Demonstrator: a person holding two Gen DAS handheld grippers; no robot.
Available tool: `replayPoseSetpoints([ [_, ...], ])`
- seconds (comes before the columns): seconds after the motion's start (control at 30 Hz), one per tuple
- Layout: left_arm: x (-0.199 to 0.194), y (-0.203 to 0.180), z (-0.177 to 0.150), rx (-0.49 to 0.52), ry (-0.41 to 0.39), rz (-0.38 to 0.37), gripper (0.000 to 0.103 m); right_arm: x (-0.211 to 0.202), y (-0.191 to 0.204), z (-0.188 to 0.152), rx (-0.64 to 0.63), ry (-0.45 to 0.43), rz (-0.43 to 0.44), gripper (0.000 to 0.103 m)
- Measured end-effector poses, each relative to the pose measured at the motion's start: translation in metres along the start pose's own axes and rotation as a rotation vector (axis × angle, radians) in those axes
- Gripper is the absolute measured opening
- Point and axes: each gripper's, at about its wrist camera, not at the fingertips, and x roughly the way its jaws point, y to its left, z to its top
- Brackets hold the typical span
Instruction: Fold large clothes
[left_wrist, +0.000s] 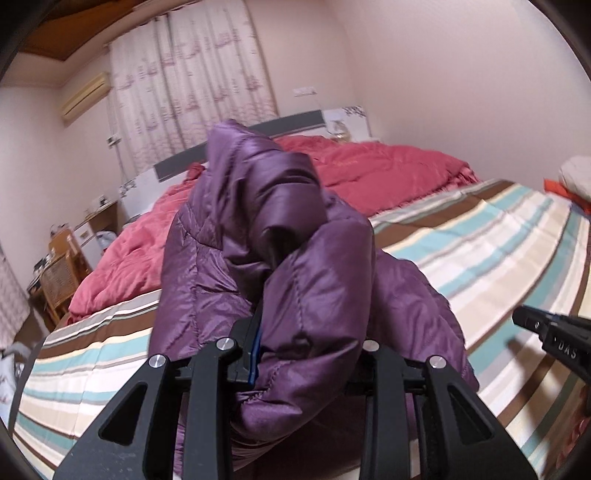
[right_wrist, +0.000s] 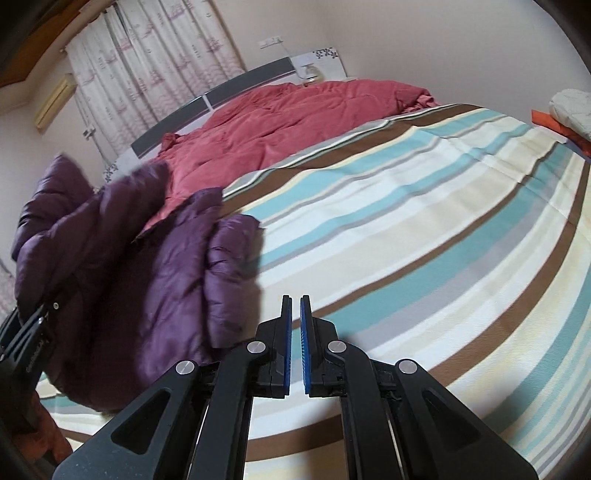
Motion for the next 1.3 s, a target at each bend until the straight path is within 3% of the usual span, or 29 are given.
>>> replayPoseSetpoints([
  [0.1,0.001,-0.015,-0.003,0.047,0.019,-0.013,0.028,0.001,-0.002,-0.003,-0.021,-0.007,-0.036,0.004],
  [0.33,0.002,-0.045,-0.021,0.156,0.067,-0.039,0.028,-0.004,-0.002,-0.009,-0.025,-0.005,-0.024,0.004],
  [0.57,0.001,-0.059,-0.025,0.187,0.095,-0.119,0.028,-0.002,-0.007,-0.01,-0.009,0.011,-0.018,0.004],
  [0.67,0.001,-0.054,-0.021,0.181,0.101,-0.147,0.033,-0.004,-0.007,-0.01,-0.007,0.014,-0.017,0.004],
  [0.7,-0.003,-0.052,-0.02,0.172,0.099,-0.159,0.035,-0.003,-0.007,-0.01,-0.008,0.015,-0.017,0.004],
  [0.87,-0.033,-0.035,-0.011,0.069,0.062,-0.295,0.067,-0.007,-0.006,-0.01,-0.012,0.016,-0.014,0.004],
  [1.07,-0.079,-0.002,-0.003,-0.047,-0.039,-0.402,0.078,-0.015,-0.003,-0.007,-0.023,0.005,-0.016,0.004],
  [1.17,-0.084,0.027,-0.001,-0.128,-0.075,-0.374,0.082,-0.017,-0.001,-0.005,-0.027,0.001,-0.017,0.004],
  [1.3,-0.064,0.083,-0.002,-0.308,-0.051,-0.208,0.083,-0.019,0.006,-0.004,-0.044,-0.002,-0.011,0.004],
])
